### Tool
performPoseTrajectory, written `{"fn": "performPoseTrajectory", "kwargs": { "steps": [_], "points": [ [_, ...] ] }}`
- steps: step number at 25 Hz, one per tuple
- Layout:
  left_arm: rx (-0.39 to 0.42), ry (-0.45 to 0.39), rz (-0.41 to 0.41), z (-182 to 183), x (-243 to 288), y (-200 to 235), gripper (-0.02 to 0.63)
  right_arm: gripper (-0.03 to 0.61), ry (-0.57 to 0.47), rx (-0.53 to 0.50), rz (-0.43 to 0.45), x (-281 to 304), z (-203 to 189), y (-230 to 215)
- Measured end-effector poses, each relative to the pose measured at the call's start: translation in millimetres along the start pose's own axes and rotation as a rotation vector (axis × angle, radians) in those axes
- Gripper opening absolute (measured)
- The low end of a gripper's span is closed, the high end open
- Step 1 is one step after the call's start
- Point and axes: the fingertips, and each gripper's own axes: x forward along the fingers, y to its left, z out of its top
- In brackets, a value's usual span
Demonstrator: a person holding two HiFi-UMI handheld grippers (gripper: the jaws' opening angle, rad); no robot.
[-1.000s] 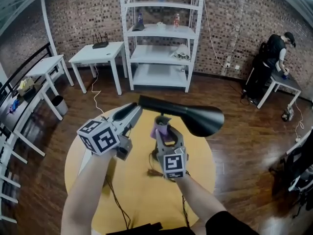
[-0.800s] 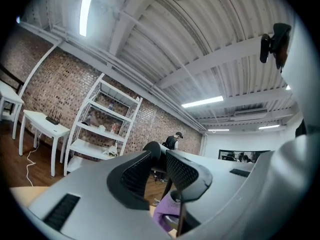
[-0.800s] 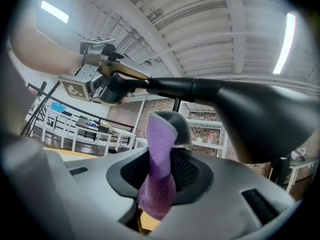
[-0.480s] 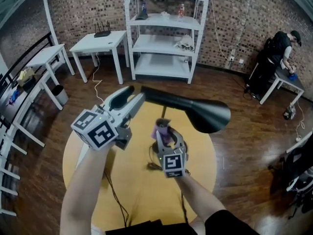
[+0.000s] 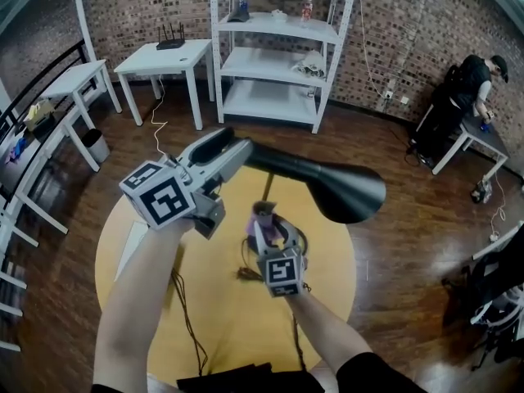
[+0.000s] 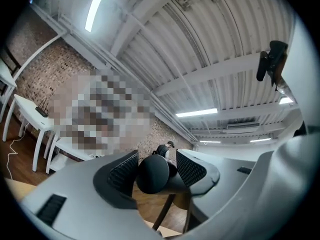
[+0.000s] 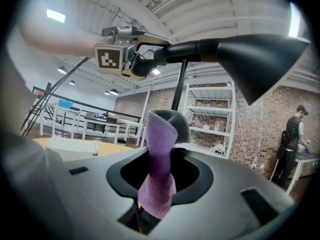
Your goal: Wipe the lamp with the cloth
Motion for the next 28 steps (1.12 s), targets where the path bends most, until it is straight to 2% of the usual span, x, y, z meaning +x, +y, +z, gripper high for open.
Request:
{"fn": "performPoseTrajectory", "kwargs": {
  "steps": [3,11,18,23,26,28],
  "points": [
    [0.008,0.006,-0.005,-0.2,0.4,-3.1,0.23,0.117,0.006,0.039,0.012,2.3,-11.2,3.0],
    [-0.003,-0.007,0.004,1.7,-2.5,-5.8,0.225,0.115,0.143,-0.002,0.044,13.0,-70.3,14.4],
    [-0.019,-0.022,0.01,4.6,-3.2,-7.4,0.222,0.115,0.317,-0.09,0.109,24.3,-127.1,25.0],
    [-0.014,-0.024,0.024,5.4,-3.5,-9.2,0.221,0.114,0.435,-0.102,0.135,27.8,-162.5,31.9],
    [-0.019,-0.032,0.032,7.1,-4.4,-9.5,0.219,0.109,0.531,-0.122,0.201,26.0,-185.5,39.5],
    [-0.024,-0.038,0.039,6.6,-6.1,-8.7,0.219,0.106,0.579,-0.098,0.256,22.5,-198.2,43.2]
  ]
}}
